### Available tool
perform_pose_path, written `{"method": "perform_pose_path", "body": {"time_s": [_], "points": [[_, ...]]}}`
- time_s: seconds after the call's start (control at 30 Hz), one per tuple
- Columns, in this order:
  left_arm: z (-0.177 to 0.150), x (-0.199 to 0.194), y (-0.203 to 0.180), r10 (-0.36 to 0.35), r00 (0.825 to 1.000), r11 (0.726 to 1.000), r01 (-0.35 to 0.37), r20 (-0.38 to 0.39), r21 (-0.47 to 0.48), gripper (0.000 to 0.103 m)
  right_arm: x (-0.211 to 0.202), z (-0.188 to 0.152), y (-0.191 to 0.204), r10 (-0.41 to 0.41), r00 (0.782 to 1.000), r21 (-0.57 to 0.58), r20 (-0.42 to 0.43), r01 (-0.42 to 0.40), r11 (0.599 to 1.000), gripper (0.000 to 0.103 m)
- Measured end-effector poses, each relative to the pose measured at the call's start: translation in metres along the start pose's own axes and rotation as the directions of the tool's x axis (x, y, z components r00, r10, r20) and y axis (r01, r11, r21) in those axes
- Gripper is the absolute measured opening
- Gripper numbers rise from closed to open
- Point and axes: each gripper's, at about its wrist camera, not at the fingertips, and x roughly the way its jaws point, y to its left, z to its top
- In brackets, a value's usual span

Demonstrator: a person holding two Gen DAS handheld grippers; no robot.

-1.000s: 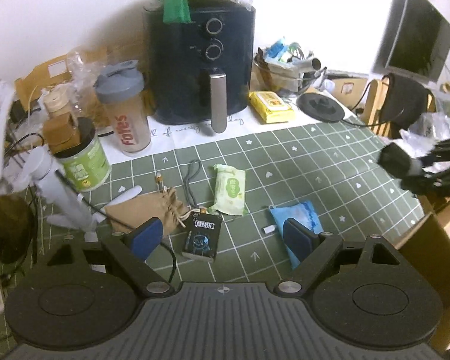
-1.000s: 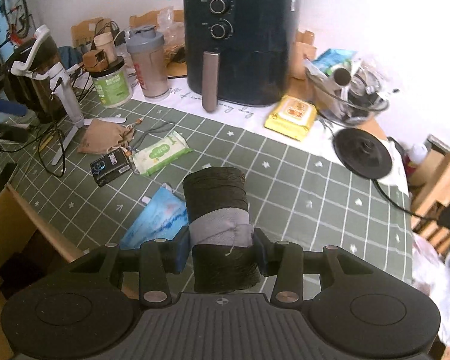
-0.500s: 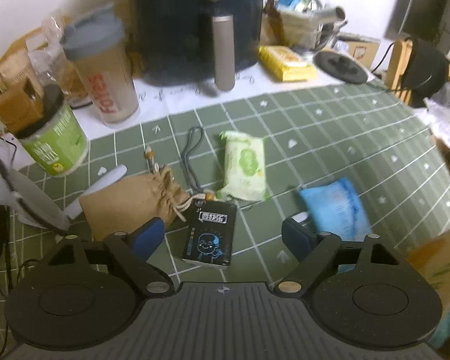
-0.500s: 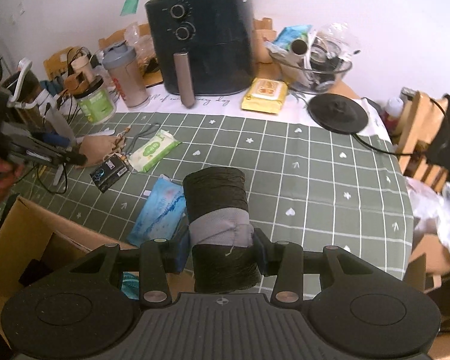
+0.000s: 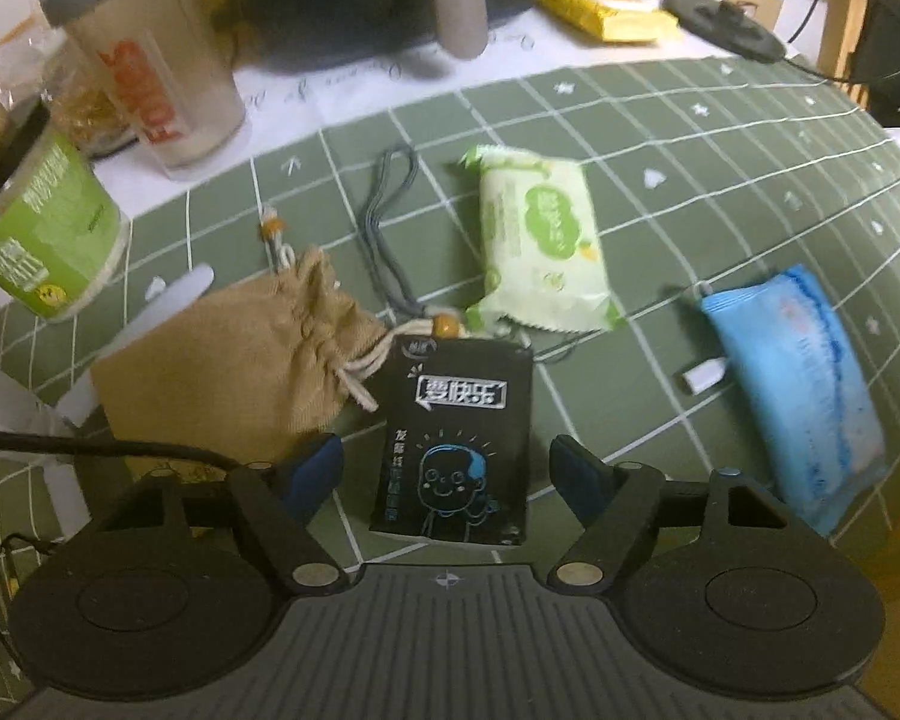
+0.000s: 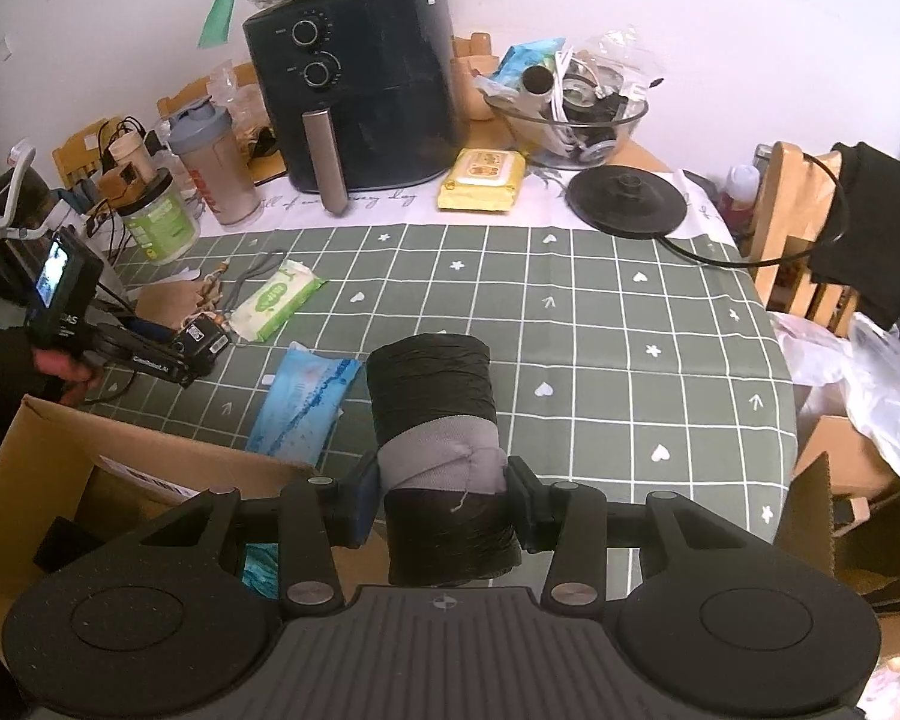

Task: Organize soft objects
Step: 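Close the left gripper on the black card pack, then carry the black rolled cloth over the box with the right gripper while the left holds the card pack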

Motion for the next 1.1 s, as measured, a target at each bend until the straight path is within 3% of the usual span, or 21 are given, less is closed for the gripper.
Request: {"method": "perform_pose_path", "body": {"time_s": [0.2,0.33,0.73,1.1], "points": [[0.004,0.001,0.009,-0.04,0.999,0.999,0.04,-0.009,-0.014,0.049,0.001,-0.004,-0.002,0.0,1.0,0.016,-0.007,0.001,1.0,0.046],[0.004,-0.005,0.006,-0.072,0.997,0.997,0.072,-0.004,-0.009,0.048,0.004,-0.005,-0.002,-0.001,1.0,0.013,-0.015,0.001,1.0,0.046],[0.003,-0.047,-0.004,-0.134,0.985,0.986,0.143,0.11,-0.081,0.048,0.001,0.0,0.008,0.001,1.0,-0.014,0.007,-0.001,1.0,0.046],[-0.005,-0.108,-0.014,-0.138,0.968,0.98,0.164,0.211,-0.112,0.048,-0.019,0.005,0.023,0.02,0.999,-0.048,0.043,-0.018,0.999,0.046]]}}
